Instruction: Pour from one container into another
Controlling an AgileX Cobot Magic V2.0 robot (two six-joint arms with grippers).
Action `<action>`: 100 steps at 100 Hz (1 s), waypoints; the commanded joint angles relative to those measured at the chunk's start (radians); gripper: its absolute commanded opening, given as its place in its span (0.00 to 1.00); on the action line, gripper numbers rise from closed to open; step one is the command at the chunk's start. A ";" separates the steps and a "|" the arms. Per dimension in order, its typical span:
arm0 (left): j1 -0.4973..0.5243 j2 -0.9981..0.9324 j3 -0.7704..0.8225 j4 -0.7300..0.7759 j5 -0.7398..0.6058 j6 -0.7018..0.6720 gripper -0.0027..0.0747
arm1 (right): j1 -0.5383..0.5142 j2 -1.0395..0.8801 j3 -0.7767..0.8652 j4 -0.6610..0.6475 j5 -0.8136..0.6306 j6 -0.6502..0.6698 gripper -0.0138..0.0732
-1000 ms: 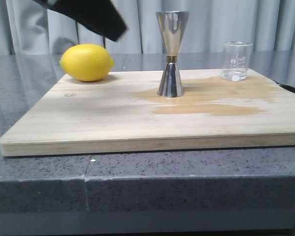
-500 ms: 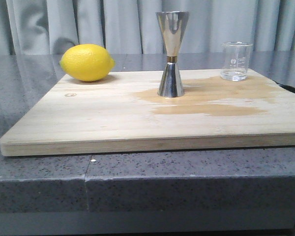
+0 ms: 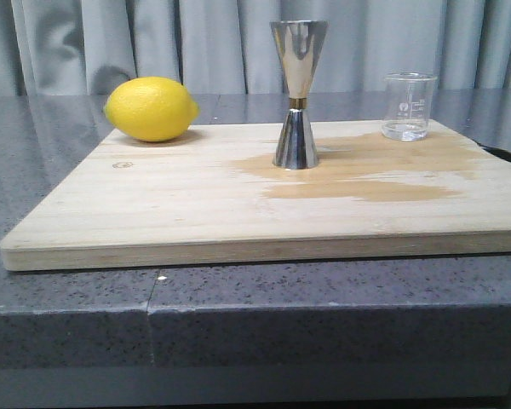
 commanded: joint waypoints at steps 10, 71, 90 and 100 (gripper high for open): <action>0.002 -0.013 0.003 -0.027 -0.162 -0.011 0.64 | -0.005 -0.014 0.010 -0.009 -0.115 0.000 0.66; 0.002 -0.009 0.003 -0.052 -0.217 -0.011 0.01 | -0.005 -0.014 0.010 -0.009 -0.131 0.000 0.07; 0.002 -0.009 0.003 -0.052 -0.217 -0.011 0.01 | -0.005 -0.014 0.010 -0.009 -0.129 0.000 0.07; 0.002 -0.009 0.003 -0.052 -0.217 -0.011 0.01 | -0.005 -0.014 0.010 -0.009 -0.129 0.000 0.07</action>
